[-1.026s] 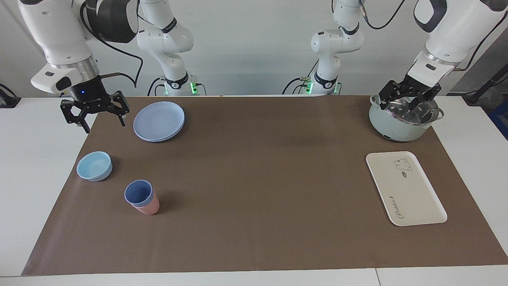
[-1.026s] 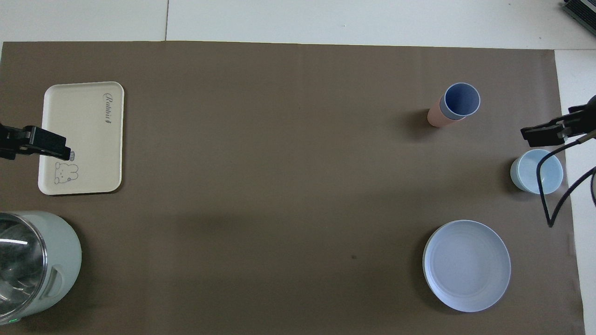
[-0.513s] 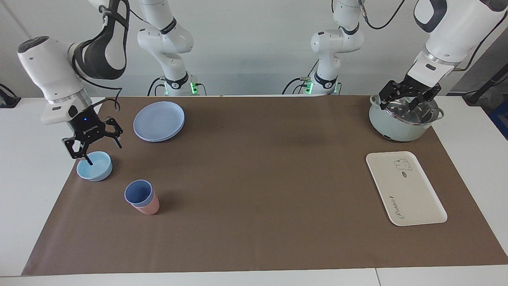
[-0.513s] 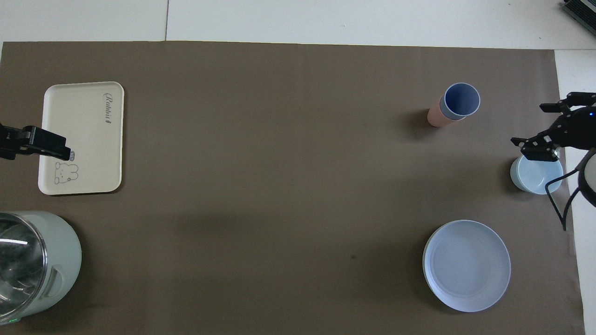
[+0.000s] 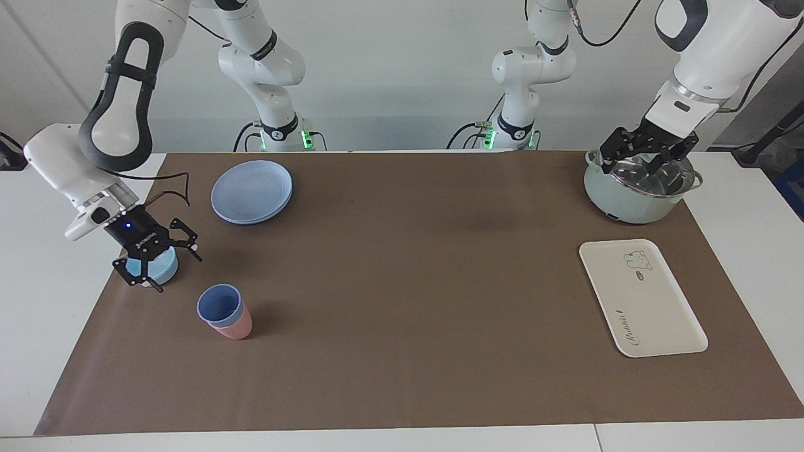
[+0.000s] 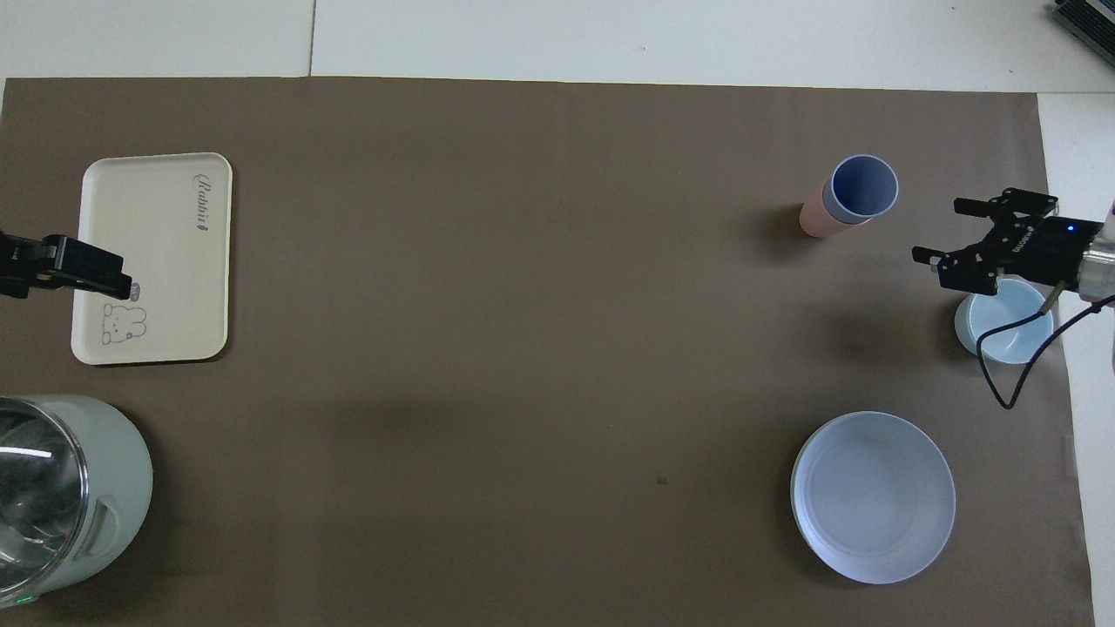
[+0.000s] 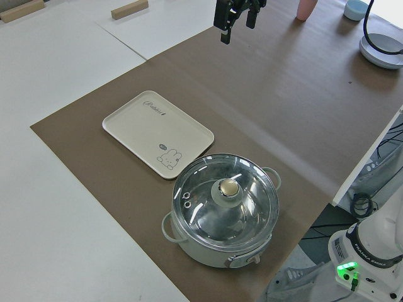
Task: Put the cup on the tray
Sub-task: 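Lower the right gripper onto the blue cup rim and grasp it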
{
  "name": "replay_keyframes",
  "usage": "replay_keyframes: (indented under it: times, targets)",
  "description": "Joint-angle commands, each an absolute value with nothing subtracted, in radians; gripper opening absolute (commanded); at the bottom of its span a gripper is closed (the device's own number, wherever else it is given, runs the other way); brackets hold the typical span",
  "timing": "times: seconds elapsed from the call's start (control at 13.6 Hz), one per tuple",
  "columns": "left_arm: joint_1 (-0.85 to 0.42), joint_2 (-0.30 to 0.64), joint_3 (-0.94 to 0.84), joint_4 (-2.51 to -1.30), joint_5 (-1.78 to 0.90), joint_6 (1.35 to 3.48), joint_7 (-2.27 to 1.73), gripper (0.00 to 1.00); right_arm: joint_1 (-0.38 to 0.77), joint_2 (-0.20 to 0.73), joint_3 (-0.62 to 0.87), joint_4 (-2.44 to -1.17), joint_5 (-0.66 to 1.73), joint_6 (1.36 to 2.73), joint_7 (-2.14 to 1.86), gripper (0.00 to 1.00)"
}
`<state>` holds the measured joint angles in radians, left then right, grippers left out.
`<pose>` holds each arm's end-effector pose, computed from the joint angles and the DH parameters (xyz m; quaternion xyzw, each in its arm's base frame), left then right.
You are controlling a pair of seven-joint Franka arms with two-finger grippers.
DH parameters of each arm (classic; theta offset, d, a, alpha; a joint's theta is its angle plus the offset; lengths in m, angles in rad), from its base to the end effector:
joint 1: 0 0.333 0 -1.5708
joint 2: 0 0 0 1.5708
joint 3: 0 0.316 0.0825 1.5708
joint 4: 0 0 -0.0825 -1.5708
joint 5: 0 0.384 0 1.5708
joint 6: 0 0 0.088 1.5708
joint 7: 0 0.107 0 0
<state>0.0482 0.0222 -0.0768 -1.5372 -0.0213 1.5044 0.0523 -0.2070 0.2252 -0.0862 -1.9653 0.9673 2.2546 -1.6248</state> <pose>0.5542 -0.0177 0.6224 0.9987 -0.0408 -0.0273 0.0118 0.5939 -0.1535 0.3753 -0.8722 -0.3282 -0.3136 0.1821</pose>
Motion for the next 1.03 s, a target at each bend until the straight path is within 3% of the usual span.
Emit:
replay_keyframes:
  times: [0.0, 0.44, 0.95]
  targets:
    - [0.058, -0.002, -0.081, -1.562, -0.017, 1.525, 0.064, 1.0, -0.219, 0.265, -0.08, -1.951, 1.067, 2.218, -1.709, 1.0]
    - [0.066, -0.003, -0.081, -1.563, -0.017, 1.52, 0.057, 1.0, -0.241, 0.377, -0.08, -1.951, 1.311, 2.154, -1.982, 1.0]
    - [0.064, -0.003, -0.081, -1.563, -0.017, 1.514, 0.052, 1.0, -0.19, 0.416, -0.077, -1.942, 1.48, 2.167, -2.082, 1.0]
